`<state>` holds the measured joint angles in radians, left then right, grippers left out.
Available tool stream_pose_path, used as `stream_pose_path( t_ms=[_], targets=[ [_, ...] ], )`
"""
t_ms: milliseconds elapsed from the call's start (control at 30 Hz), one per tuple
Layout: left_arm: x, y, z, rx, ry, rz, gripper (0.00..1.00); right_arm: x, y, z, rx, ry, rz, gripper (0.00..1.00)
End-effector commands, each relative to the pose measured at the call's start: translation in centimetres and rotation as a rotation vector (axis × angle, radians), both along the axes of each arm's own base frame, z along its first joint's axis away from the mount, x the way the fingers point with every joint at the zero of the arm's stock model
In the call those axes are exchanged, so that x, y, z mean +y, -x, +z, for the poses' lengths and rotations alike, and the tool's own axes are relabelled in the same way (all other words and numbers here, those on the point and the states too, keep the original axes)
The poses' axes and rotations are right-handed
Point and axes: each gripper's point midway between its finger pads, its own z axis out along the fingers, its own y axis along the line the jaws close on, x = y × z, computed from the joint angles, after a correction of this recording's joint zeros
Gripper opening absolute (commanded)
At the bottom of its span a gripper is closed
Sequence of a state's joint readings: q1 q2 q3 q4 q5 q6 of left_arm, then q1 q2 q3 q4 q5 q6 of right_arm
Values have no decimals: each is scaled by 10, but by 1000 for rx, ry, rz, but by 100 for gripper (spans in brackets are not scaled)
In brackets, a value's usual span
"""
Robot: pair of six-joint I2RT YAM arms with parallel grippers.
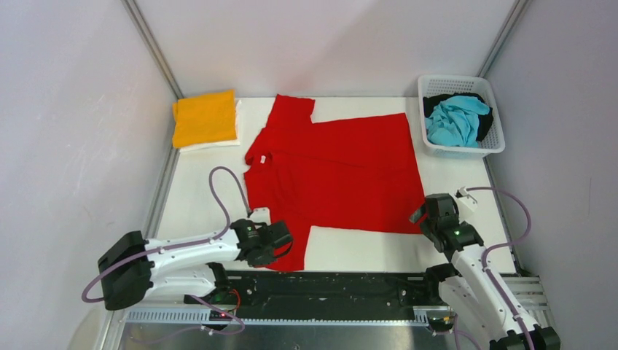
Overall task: Fold and stack the t-shirts
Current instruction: Grab the side of the flattened tshirt closest away from the robot with both arms
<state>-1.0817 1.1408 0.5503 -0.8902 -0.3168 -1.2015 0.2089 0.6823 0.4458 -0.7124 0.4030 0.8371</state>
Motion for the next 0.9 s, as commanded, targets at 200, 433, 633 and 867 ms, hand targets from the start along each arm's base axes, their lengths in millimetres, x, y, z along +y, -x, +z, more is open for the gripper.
stream_pose_path(
  t_ms=[200, 433, 633, 867],
  targets=[
    [-4, -25, 28, -214, 137, -61, 0, -4, 1, -37, -18, -50, -126, 66],
    [-12, -19, 35, -229, 262, -92, 0, 8, -6, -46, -48, -120, -113, 47],
    [-16, -15, 37, -230, 313, -106, 0, 7, -7, -47, -45, -112, -110, 39],
    [-18, -11, 37, -214, 338, -114, 0, 6, -10, -43, -62, -106, -102, 9]
  ],
)
